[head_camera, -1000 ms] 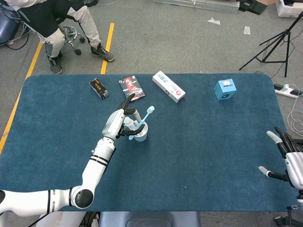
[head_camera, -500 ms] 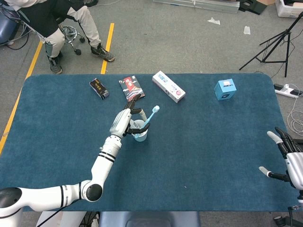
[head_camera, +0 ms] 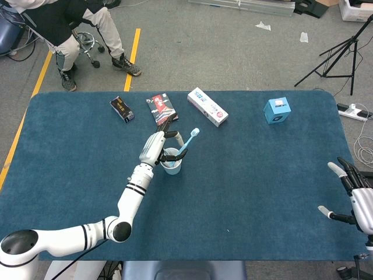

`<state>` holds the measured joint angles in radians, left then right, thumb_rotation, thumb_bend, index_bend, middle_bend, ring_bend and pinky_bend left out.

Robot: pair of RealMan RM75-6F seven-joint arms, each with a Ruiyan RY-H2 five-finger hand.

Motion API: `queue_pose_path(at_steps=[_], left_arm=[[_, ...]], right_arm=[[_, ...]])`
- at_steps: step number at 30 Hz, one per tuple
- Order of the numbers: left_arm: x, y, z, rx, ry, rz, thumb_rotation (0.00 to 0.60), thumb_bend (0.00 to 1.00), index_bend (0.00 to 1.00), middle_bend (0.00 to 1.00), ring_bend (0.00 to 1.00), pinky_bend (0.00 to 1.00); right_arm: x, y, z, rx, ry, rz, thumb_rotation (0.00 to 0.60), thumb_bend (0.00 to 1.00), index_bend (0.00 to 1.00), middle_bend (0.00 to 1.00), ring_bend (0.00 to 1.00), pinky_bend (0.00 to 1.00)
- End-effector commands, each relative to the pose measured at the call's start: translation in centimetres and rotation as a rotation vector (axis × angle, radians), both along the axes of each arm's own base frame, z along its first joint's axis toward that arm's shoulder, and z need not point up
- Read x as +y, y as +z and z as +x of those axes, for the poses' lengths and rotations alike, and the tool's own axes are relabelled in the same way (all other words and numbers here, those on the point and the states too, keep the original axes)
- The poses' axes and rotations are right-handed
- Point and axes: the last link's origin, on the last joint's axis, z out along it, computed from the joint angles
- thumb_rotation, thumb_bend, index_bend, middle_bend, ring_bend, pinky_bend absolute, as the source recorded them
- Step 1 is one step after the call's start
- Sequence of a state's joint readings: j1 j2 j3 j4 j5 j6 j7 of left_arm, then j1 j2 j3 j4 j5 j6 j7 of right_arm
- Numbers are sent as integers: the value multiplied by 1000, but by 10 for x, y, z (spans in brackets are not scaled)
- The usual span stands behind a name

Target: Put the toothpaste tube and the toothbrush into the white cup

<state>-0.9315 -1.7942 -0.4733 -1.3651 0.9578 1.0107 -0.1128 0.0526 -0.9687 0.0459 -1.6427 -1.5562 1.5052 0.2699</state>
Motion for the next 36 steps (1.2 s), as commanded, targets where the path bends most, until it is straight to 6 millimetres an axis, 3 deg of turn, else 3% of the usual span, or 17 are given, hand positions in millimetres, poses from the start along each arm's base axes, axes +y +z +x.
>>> queue_pose_path(at_steps=[1,23,36], left_arm=[[2,-7,-2,-13,-14,-15,600,317,592,0,0,0],[12,-29,-25,-60,-39,-49,600,317,585,0,0,0],[8,-29,-21,-54,-84,-22,600,317,584,0,0,0]], right_arm=[[0,0,0,0,0,1,600,41,135,0,0,180],[0,1,-1,-6,-3,6,600,41,135,0,0,180],[0,0,-1,-5,-4,10,600,41,135,0,0,180]])
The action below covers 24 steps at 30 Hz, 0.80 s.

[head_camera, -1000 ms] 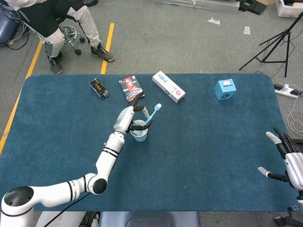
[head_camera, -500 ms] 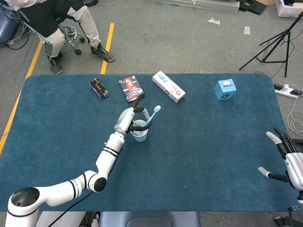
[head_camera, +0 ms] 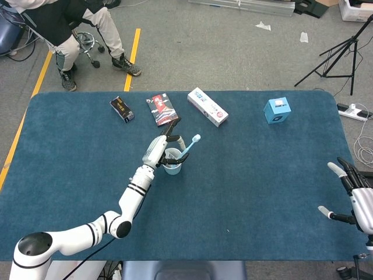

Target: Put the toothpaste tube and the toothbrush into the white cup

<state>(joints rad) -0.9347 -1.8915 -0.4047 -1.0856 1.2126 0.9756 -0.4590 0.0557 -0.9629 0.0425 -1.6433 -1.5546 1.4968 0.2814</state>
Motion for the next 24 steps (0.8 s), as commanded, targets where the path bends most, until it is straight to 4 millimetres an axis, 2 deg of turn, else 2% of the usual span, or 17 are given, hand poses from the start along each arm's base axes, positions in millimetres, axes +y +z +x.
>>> queue_pose_path(at_steps=[1,24], left_arm=[[-1,1,1,1,-6,3,600,317,584,0,0,0],[-3,6,10,56,-33,25,600,317,563,0,0,0]], right_arm=[[0,0,0,1,0,1,600,41,135,0,0,180],[-1,-2,1,5,-1,5,600,41,135,0,0,180]])
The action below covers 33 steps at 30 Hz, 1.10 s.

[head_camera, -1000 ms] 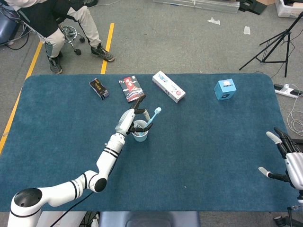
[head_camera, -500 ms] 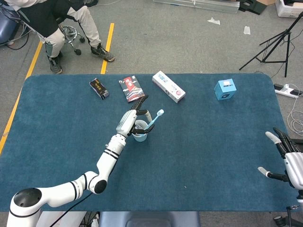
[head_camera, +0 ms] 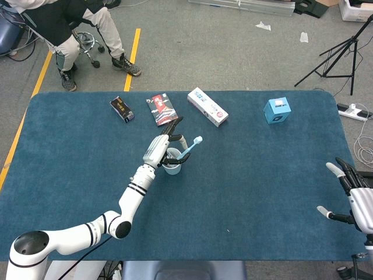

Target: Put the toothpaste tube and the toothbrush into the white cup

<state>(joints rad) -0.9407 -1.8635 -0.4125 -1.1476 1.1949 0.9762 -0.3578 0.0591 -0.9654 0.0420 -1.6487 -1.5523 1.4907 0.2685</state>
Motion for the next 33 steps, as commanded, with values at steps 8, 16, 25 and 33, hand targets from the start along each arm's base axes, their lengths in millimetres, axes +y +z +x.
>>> queue_pose_path(at_steps=[8,16,25,33], left_arm=[[-1,-3,-3,11,-3,-1,600,317,554,0,0,0],[-3,-2,-7,24,-4,5,600,317,542,0,0,0],[-4,2,-6,28,-10,17,600,317,468,0,0,0],[-5,6,-8,30,-2,23,600,317,458,0,0,0]], right_arm=[[0,0,0,-1,0,0,600,41,135,0,0,180],[0,-1,0,2,0,3,600,41,135,0,0,180],[0,-2,1,4,-2,6,600,41,135,0,0,180],[0,-2,1,6,-2,7,600,41,135,0,0,180]])
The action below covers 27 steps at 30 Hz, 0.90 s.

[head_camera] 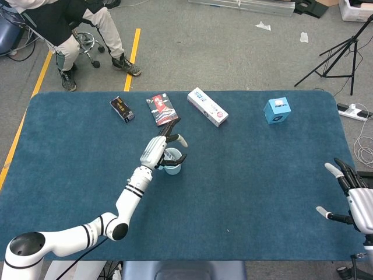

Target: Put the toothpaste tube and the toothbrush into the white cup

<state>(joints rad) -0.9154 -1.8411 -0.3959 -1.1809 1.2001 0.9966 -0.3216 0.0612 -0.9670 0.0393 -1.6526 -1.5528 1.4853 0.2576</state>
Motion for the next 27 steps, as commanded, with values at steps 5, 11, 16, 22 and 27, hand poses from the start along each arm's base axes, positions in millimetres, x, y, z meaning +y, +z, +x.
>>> queue_pose_path(at_steps=[5,11,16,22,27], left_arm=[[-4,7,0,14,-5,24,600,317,456,0,0,0],[-13,20,-1,60,9,71,600,317,453,0,0,0],[-23,37,-11,147,35,117,600,317,443,0,0,0],[-39,64,-32,283,68,138,600,317,415,0,0,0],[-56,89,-52,408,93,158,600,316,370,0,0,0]], right_arm=[[0,0,0,0,-2,1,600,41,135,0,0,180],[0,-1,0,3,0,4,600,41,135,0,0,180],[0,-2,0,8,0,5,600,41,135,0,0,180],[-1,-3,0,13,-4,7,600,41,135,0,0,180],[-1,-4,0,18,-7,5,600,41,135,0,0,180]])
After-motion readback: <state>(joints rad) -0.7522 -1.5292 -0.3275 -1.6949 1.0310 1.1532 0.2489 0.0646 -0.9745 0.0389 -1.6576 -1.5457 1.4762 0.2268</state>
